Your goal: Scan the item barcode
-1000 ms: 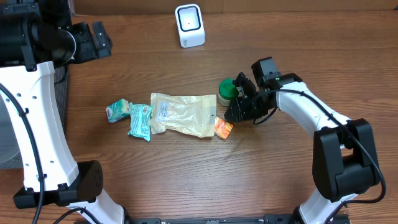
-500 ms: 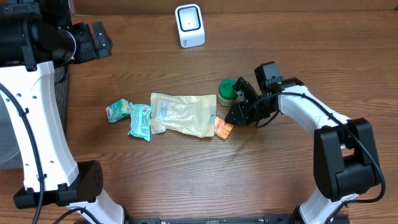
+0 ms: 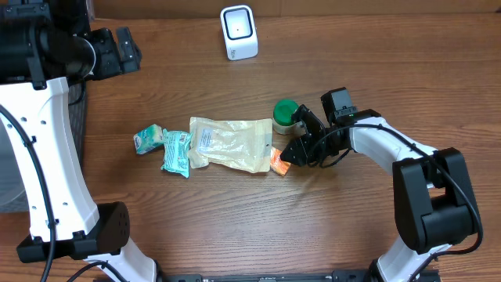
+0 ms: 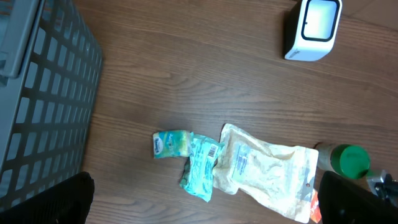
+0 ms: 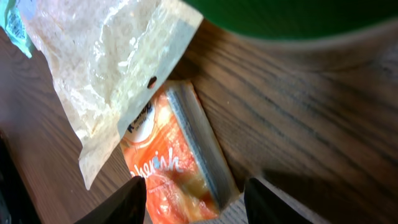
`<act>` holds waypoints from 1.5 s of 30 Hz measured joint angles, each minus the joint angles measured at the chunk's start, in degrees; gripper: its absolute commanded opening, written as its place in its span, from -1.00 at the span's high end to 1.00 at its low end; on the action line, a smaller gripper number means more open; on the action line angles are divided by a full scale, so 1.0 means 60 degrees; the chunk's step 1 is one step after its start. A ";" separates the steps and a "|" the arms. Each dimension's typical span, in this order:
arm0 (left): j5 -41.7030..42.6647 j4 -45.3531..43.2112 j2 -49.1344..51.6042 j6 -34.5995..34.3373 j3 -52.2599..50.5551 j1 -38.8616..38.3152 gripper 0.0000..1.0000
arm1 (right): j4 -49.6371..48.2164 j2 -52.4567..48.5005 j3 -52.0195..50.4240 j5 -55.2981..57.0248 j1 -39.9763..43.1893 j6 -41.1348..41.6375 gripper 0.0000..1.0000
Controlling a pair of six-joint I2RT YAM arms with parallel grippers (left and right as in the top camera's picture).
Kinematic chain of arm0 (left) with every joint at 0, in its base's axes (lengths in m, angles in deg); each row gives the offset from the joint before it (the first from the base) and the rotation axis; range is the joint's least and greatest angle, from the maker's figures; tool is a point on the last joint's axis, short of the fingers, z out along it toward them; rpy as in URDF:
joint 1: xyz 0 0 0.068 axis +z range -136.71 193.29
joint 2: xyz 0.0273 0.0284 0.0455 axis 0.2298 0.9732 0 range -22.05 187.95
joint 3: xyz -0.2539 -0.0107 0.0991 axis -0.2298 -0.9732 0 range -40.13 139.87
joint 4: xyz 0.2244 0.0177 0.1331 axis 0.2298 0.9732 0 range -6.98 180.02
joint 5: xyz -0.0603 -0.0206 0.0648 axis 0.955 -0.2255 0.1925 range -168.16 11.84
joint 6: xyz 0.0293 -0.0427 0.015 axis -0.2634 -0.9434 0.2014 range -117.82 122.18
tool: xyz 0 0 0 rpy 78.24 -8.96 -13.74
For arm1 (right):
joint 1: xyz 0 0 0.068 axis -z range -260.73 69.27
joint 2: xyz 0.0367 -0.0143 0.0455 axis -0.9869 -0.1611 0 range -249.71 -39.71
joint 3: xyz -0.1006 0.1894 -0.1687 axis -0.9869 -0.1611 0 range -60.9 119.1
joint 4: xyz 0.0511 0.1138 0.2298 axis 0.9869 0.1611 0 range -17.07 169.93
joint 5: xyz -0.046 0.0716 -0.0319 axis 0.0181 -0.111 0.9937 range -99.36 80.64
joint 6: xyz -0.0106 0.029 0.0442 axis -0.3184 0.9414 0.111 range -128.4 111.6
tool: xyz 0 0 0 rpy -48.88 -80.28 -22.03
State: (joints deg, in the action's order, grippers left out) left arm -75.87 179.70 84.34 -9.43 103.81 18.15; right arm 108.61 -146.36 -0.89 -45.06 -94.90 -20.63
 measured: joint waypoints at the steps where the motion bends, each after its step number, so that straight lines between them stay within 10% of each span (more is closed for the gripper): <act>1: 0.0000 0.0000 0.0000 0.0000 0.0000 0.0000 -1.00 | -0.0007 0.0000 -0.0073 0.0000 -0.0004 0.0004 0.00; 25: 0.0000 0.0000 0.0000 0.0000 0.0000 0.0000 -0.99 | -0.0943 0.0015 -0.0820 -0.0259 0.0033 0.1100 0.33; 45: 0.0000 0.0000 0.0000 0.0000 0.0000 0.0000 -0.99 | -0.0696 0.0015 0.0590 0.0219 0.0193 0.1311 0.00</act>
State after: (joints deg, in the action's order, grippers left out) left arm -75.87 179.70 84.34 -9.43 103.81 18.15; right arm 104.43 -146.28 2.65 -43.75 -93.75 -12.77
